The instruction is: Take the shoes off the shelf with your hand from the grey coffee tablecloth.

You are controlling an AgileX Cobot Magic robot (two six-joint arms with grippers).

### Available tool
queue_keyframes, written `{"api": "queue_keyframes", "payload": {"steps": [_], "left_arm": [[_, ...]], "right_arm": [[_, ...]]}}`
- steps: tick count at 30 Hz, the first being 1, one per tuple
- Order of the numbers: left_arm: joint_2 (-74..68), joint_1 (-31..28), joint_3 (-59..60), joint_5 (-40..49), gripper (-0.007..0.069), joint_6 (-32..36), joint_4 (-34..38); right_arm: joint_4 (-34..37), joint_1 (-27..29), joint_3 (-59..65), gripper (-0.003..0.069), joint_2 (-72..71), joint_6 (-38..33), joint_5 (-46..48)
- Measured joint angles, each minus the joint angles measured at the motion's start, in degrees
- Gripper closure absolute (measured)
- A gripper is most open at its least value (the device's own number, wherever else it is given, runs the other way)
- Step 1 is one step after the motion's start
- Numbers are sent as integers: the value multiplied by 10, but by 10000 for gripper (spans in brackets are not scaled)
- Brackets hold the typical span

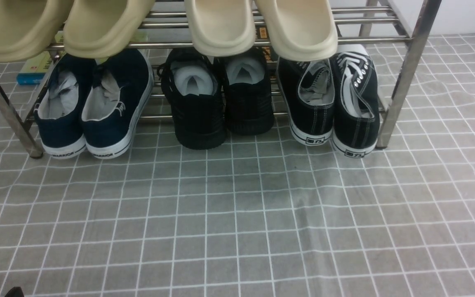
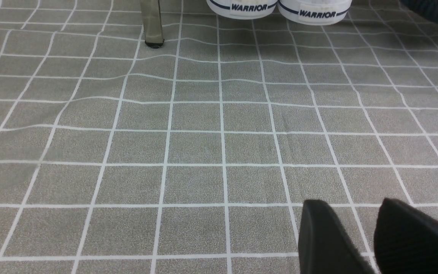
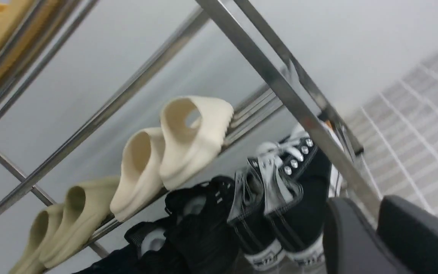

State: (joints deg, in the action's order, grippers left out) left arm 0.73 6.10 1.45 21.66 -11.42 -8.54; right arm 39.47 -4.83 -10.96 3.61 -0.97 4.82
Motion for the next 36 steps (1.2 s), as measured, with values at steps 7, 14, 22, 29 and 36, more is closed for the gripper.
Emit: {"api": "queue_keyframes", "payload": {"steps": [7, 14, 22, 29, 36], "left_arm": [[0, 0, 0, 0, 385, 0, 0], [0, 0, 0, 0, 385, 0, 0], [0, 0, 0, 0, 385, 0, 0], [0, 0, 0, 0, 385, 0, 0], [0, 0, 0, 0, 385, 0, 0]], "right_arm": [[-15, 0, -174, 663, 247, -130, 183], [-13, -7, -390, 652, 631, -204, 509], [26, -109, -617, 585, 886, -266, 634], [-176, -221, -861, 533, 1014, -120, 651], [-343, -271, -933, 483, 1034, -5, 648]]}}
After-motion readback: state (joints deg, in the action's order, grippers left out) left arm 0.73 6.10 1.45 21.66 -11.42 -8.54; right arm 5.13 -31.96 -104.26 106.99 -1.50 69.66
